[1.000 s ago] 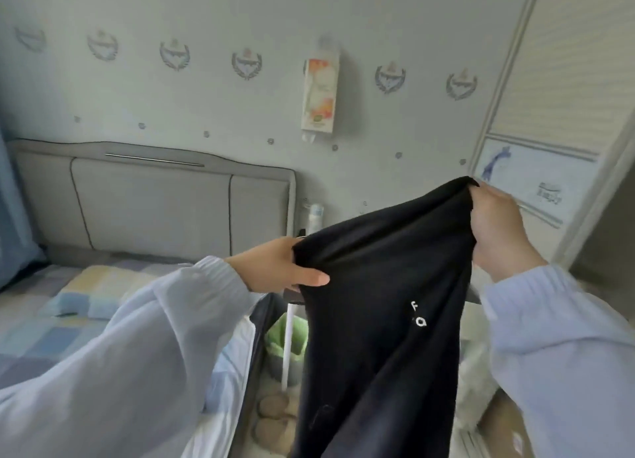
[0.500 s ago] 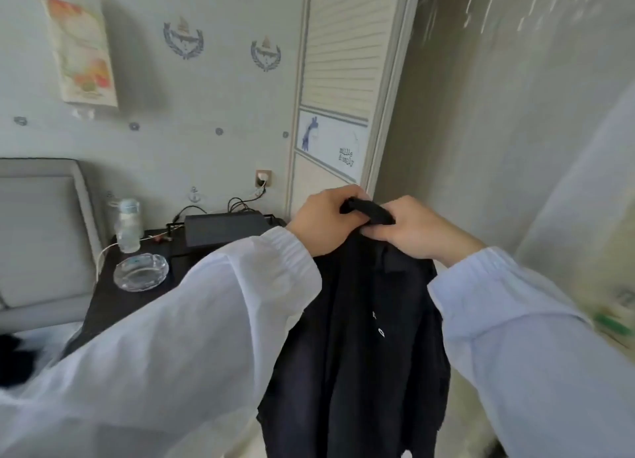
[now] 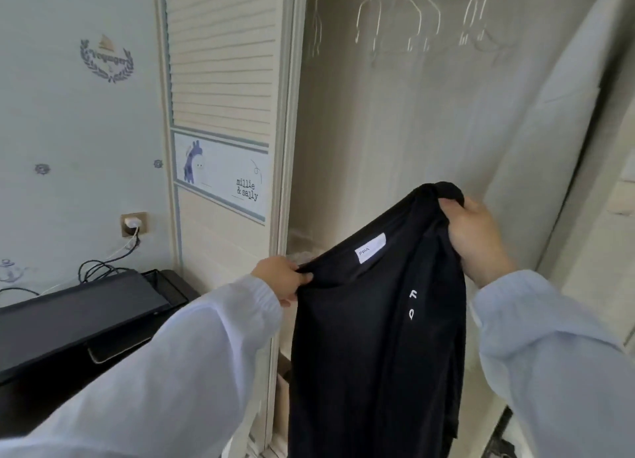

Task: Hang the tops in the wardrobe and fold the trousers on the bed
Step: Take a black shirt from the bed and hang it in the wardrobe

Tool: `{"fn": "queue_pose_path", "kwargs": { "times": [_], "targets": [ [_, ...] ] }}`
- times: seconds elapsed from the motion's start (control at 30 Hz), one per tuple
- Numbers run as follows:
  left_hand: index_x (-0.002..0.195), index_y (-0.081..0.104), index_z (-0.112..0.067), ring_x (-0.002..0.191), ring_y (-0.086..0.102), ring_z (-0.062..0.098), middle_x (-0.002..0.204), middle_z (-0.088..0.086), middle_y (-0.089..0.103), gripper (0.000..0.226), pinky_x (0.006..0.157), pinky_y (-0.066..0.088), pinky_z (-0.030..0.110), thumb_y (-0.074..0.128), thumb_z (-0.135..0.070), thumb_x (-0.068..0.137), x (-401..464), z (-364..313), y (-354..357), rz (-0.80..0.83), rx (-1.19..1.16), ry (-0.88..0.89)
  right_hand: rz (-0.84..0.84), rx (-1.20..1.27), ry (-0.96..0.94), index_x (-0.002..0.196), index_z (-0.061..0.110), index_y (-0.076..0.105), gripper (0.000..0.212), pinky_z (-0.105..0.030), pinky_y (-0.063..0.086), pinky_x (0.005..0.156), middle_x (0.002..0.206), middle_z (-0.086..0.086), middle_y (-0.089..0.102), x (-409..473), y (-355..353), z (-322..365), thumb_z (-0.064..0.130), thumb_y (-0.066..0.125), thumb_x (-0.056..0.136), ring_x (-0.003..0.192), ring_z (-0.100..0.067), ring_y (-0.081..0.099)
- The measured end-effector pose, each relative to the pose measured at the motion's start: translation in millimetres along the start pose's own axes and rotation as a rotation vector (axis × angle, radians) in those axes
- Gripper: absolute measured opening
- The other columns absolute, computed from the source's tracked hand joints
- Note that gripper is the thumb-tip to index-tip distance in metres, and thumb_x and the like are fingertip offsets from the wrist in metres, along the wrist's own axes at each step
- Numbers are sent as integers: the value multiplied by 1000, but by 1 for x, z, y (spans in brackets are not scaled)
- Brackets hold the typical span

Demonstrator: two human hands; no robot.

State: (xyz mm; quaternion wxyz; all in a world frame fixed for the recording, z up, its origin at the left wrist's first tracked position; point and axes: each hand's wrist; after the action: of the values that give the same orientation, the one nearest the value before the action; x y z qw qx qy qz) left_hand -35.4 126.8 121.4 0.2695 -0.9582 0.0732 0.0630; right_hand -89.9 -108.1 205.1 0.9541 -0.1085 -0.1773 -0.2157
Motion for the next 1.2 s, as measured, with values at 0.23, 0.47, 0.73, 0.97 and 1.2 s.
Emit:
{"fn": "queue_pose_path", "kwargs": {
  "times": [0.23, 0.47, 0.73, 0.97, 1.2],
  "targets": [
    [93, 57, 5, 68, 68, 26, 84, 20, 66, 14, 49, 57, 36, 45, -2, 96, 80, -79, 9, 381, -1133, -157, -261, 71, 327, 84, 10, 56, 31, -33, 48, 76, 83, -7, 58, 57, -3, -45, 40, 52, 93, 79, -23, 57],
    [77, 59, 5, 53, 63, 27, 56, 14, 64, 26, 49, 53, 28, 47, -13, 93, 149, -173, 29, 391, -1128, -85, -249, 167, 513, 112, 1, 59, 34, -37, 53, 77, 98, -16, 65, 142, -5, -91, 27, 57, 91, 88, -32, 62],
    [77, 54, -6, 66, 52, 24, 74, 11, 53, 29, 61, 43, 31, 49, -30, 93, 196, -283, 42, 424, -1045, 66, -224, -72, 439, 87, 10, 53, 23, -29, 47, 80, 93, -6, 60, 255, -17, -64, 32, 47, 90, 89, -22, 58],
    [57, 44, -13, 27, 42, 15, 37, 1, 44, 37, 37, 36, 13, 41, -18, 94, 258, -336, 32, 447, -1058, 140, -451, -245, -88, 57, 14, 46, 29, -30, 34, 64, 65, -6, 50, 358, -37, 65, 24, 50, 84, 66, -25, 44],
    [70, 58, -11, 58, 48, 21, 68, 5, 53, 27, 56, 40, 28, 45, -23, 91, 296, -379, 30, 497, -997, 188, -563, -356, -279, 106, 11, 58, 30, -35, 43, 90, 109, -13, 61, 422, -40, 187, 31, 41, 92, 88, -21, 45]
  ]
}}
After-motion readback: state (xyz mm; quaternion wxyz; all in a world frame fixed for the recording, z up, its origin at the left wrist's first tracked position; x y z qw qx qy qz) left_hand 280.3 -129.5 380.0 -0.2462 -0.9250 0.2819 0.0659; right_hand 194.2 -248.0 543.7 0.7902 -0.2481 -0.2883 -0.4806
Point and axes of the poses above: each hand's wrist, its own x-axis towards the middle knuckle, its own y-axis out of the palm, z = x × y
